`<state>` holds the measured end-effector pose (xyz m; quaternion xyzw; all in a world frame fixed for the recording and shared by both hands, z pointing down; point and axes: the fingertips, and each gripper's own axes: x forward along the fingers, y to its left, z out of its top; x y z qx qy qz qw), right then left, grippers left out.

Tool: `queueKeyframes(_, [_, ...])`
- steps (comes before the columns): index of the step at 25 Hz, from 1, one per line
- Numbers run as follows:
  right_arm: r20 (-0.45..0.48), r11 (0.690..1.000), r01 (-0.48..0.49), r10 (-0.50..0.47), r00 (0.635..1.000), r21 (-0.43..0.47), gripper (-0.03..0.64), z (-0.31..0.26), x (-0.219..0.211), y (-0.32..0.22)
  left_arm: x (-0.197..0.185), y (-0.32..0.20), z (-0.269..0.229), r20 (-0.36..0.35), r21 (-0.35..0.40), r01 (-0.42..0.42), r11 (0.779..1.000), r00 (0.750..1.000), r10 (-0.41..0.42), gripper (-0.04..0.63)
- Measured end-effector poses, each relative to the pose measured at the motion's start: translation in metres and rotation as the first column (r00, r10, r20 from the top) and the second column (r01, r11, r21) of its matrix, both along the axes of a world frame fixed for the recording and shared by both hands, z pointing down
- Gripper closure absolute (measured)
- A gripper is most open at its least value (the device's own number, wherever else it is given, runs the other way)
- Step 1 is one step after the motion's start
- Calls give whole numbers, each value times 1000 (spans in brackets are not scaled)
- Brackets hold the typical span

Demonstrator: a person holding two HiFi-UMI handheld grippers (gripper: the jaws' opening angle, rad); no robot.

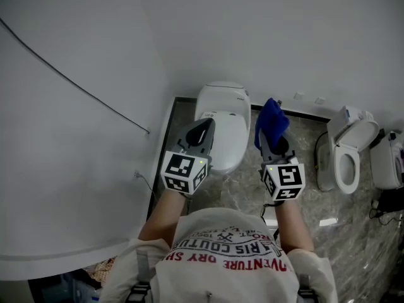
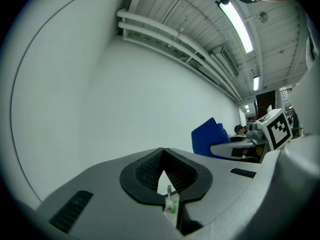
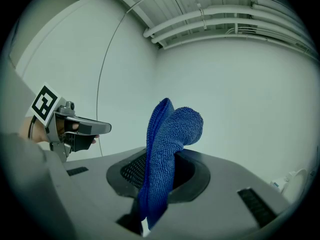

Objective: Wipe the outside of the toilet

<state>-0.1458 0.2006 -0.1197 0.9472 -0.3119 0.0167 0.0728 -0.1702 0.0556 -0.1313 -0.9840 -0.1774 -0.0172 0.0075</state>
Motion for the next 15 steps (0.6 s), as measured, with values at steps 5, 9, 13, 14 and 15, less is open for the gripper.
queueKeyframes(5, [8, 1000, 2, -2, 1000, -8, 540, 4, -1, 1, -2, 3, 3, 5, 3, 2, 1000, 1000, -2, 589])
queueKeyframes(9, [29, 1000, -5, 5, 1000, 15, 540, 6, -2, 2, -3, 5, 5, 11, 11, -4, 1000, 1000, 4, 589])
queueKeyframes(13, [57, 999, -26, 23, 998, 40, 540, 9, 2, 7, -1, 7, 6, 14, 10, -11, 1000, 1000, 11, 589])
queueKeyframes(14, [59, 999, -29, 27, 998, 39, 541, 10, 3, 8, -1, 8, 6, 15, 9, -11, 1000, 1000, 11, 589])
queueKeyframes(15, [61, 999, -32, 29, 998, 39, 540, 10, 4, 9, 0, 8, 6, 17, 8, -12, 1000, 1000, 12, 589])
